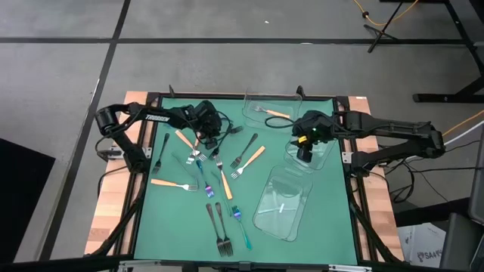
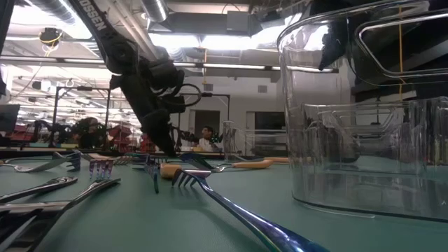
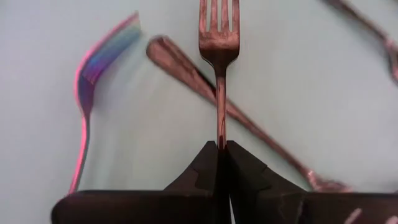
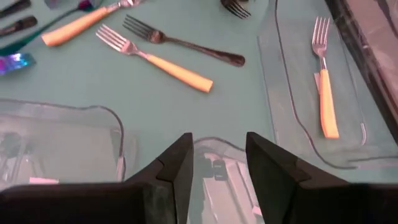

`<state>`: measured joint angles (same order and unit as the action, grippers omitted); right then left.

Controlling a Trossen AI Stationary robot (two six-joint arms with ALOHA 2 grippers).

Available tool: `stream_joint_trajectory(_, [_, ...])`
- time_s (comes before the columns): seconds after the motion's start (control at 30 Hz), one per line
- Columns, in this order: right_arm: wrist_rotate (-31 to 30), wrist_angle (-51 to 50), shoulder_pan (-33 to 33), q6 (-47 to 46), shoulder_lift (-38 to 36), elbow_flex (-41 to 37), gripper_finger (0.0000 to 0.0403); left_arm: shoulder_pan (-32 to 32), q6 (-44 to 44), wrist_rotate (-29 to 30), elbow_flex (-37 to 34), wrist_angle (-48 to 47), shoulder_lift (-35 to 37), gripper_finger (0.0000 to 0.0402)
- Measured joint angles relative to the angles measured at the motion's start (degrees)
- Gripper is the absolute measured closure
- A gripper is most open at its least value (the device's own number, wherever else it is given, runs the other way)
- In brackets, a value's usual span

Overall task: Sort silverware by color (type)
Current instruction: Put the black fork into the center transparent bin

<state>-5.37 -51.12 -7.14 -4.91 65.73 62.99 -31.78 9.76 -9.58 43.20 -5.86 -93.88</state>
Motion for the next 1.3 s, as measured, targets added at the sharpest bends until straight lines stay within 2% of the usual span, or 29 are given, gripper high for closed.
stream_joint_trajectory(0.4, [0.0, 8.3, 0.0, 0.0, 0.0, 0.0, 0.0267, 5.5, -10.1, 0.2, 0.0, 1.0, 6.4, 0.0389])
stream_joint_trajectory(0.63, [-1.7, 12.4, 0.0, -0.6, 0.0, 0.0, 0.0267, 9.7, -14.4, 3.2, 0.2, 6.8, 10.5, 0.0389])
stream_joint_trajectory(0.83, [-5.7, 17.9, 0.0, -4.0, 0.0, 0.0, 0.0267, 12.3, -17.3, 9.6, 0.2, 19.3, 11.9, 0.0388])
stream_joint_trajectory(1.07, [-7.5, 28.0, 0.0, -4.4, 1.6, 0.0, 0.0267, 14.6, -17.2, 15.9, 0.2, 34.1, 11.9, 0.0388])
stream_joint_trajectory(1.3, [-7.5, 42.4, 0.0, -3.9, 7.2, 0.1, 0.0267, 16.5, -16.9, 17.8, 0.2, 45.2, 11.9, 0.0388])
